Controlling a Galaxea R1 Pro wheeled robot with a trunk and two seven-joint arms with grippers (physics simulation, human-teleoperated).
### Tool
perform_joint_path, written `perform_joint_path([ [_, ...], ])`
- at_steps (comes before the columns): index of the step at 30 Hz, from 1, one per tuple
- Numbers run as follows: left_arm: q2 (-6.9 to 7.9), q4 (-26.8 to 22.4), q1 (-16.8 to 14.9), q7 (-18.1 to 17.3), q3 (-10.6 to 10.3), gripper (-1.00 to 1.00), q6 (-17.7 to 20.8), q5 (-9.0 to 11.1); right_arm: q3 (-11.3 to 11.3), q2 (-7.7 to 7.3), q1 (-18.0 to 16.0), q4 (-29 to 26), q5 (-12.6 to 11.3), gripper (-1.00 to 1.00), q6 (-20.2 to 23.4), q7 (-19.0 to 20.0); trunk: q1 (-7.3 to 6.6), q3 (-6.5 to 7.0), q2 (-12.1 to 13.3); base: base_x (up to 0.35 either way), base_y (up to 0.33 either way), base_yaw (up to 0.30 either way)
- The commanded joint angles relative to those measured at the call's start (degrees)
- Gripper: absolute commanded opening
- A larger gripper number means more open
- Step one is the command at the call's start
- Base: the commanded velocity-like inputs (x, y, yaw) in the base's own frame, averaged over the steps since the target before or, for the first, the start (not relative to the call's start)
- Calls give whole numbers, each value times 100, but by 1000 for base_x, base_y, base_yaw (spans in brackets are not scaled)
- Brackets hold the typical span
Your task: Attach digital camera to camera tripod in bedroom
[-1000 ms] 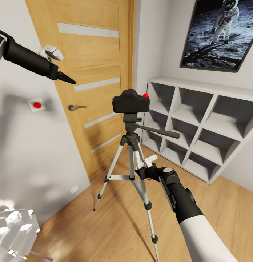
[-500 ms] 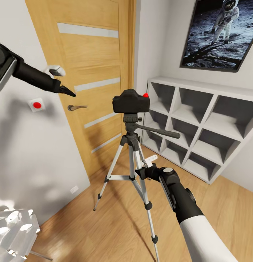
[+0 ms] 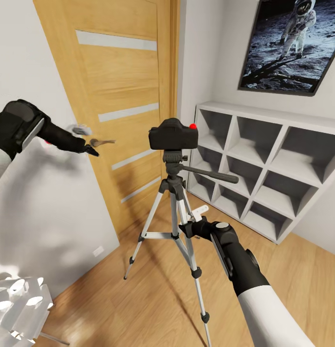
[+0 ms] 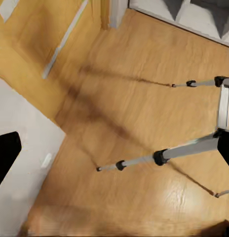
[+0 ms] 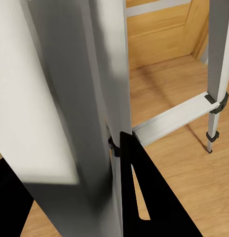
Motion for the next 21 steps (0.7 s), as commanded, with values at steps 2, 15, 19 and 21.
perform_joint_path([
  [2,-40,471,2000,232,-47,100,23,36,-3,4,-6,-11,59,-100,24,49,6,-14,-7,0,0,0],
  [15,-615,839,3733,908,-33,100,-595,556,-3,10,-6,-9,7,-100,50,54,6,-14,-7,0,0,0],
  [19,-842,1302,4067,1071,-35,100,-1095,908,-3,9,-6,-9,-4,-100,45,55,6,-14,-7,0,0,0],
  [21,-1052,1762,4287,1347,-37,100,-1605,1221,-3,8,-6,-9,-11,-100,42,57,6,-14,-7,0,0,0],
])
